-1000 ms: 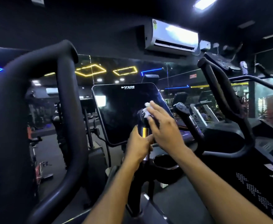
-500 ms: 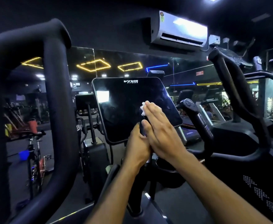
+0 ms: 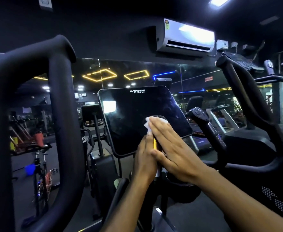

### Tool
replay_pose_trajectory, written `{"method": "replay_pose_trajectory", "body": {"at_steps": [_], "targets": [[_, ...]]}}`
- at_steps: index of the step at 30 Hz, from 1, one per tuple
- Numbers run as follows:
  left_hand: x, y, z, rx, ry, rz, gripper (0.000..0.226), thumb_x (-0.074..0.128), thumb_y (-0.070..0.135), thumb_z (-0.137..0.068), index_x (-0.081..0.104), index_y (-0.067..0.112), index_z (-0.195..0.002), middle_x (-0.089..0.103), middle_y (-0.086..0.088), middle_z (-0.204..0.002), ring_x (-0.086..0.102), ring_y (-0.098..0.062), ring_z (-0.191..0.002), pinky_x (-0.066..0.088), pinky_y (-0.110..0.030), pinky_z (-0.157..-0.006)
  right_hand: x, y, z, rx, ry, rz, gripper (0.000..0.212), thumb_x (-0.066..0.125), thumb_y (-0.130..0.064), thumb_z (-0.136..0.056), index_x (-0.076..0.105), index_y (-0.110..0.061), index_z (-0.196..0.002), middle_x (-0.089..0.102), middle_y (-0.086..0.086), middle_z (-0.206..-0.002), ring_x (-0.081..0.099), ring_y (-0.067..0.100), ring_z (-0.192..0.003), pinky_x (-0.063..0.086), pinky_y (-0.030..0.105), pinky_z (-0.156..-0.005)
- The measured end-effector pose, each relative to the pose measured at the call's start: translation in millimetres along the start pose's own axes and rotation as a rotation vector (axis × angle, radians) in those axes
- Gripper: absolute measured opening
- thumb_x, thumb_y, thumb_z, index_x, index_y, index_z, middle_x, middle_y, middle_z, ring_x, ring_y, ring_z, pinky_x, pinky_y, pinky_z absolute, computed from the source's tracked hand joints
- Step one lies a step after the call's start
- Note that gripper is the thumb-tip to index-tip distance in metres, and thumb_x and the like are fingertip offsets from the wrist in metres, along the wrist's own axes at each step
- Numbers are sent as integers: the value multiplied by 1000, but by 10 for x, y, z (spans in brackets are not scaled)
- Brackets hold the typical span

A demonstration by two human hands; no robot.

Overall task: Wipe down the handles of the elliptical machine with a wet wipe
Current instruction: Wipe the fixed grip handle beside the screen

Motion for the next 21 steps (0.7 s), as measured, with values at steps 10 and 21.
{"method": "replay_pose_trajectory", "body": {"at_steps": [10,21], "targets": [[9,13,22,-53,35,5,54,20,54,-110,66,31,-126,70,13,-110,64,5,-93,47,-11,-80,-8,147,-344,6,20,119,79,23,-64,-100,33,-8,-155,32,4,-161,23,16,-151,14,34,-126],[24,-31,-1,-82,30,74,71,19,64,-106,66,18,-79,70,-10,-66,62,-24,-50,49,-37,-56,-158,399,-1179,424,-320,-672,62,39,-35,-106,73,-10,-62,72,12,-69,66,20,-65,52,32,-76]]}}
Point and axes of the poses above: each hand's wrist, its own z-axis away from the middle knuckle, its own x-axis out of the palm, y = z × x, the point moved 1 cm from there along -z, towards the middle knuckle
